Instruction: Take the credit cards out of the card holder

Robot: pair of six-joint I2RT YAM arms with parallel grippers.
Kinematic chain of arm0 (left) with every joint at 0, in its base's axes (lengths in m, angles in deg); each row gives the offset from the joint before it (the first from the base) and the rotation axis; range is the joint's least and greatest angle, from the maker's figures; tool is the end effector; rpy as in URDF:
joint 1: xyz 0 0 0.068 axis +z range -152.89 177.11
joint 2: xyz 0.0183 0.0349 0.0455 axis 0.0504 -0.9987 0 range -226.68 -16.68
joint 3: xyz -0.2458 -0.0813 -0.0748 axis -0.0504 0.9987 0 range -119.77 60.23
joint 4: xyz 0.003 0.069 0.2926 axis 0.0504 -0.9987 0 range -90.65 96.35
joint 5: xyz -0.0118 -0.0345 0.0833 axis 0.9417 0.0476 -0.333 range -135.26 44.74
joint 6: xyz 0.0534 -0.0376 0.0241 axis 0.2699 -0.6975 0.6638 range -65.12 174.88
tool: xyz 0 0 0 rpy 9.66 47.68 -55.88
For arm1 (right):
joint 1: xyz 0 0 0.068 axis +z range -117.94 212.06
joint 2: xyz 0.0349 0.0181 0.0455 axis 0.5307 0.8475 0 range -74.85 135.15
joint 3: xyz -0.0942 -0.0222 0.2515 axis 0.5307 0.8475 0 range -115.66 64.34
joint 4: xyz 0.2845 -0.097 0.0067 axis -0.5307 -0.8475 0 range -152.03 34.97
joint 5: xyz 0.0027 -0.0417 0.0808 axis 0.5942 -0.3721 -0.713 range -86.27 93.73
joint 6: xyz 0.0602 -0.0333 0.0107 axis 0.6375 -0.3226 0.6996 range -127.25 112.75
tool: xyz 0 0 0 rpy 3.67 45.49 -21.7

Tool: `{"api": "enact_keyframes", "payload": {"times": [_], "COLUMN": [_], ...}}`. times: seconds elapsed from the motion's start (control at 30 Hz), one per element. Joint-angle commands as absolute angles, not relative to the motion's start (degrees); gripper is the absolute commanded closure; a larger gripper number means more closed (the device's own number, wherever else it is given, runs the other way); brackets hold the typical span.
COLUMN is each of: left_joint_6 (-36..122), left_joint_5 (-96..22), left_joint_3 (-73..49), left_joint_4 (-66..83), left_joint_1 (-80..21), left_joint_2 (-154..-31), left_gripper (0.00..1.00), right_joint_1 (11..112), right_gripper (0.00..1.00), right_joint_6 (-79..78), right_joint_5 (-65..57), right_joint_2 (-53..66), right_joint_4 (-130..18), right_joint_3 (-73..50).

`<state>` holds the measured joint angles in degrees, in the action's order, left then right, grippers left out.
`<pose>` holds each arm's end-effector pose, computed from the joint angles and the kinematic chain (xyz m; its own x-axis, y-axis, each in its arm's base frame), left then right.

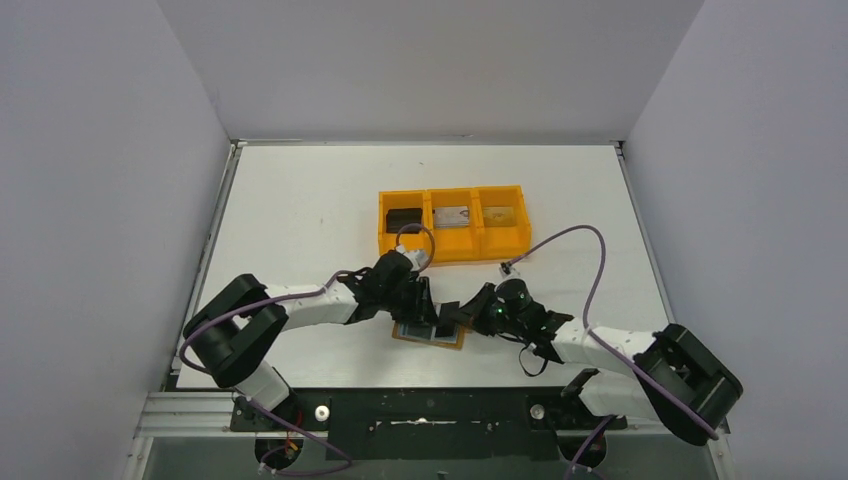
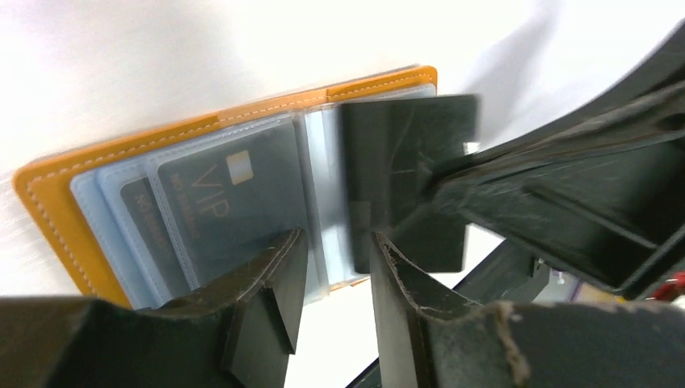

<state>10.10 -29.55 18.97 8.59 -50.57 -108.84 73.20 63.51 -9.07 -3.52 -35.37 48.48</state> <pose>0.2189 -0.2632 0.0928 -0.9450 0.0308 -0.3256 0.2347 0.7573 -0.6094 0.1824 0.1760 0.0827 -0.8787 0.4549 -0.1448 0.1601 0.5665 0.8083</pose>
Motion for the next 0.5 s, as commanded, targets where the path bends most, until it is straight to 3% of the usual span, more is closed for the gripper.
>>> {"api": "enact_keyframes", "payload": {"times": [0.0,0.27,0.47], "left_joint_6": [11.9,14.9,19.0], "left_joint_5": [-34.3,-36.0,-35.1], "left_joint_3": [18.5,15.1,18.2], "left_joint_4": [2.9,-2.3,-10.6], "left_joint_1": [-49.0,-44.7,-28.0], "left_joint_2": [-103.7,-92.2,-80.8], "left_gripper": [0.64,0.50,0.35], "right_joint_1": [71.6,69.0,70.4], "right_gripper": [1.00,1.00,1.00], "right_joint_6": [56.2,43.5,25.6], "right_joint_5": [-3.1,-1.9,2.5], "right_joint_2": [-12.3,-18.6,-10.5], "right_joint_4": [-52.6,-64.9,-65.3], "right_joint_3": [43.3,33.6,19.9]}}
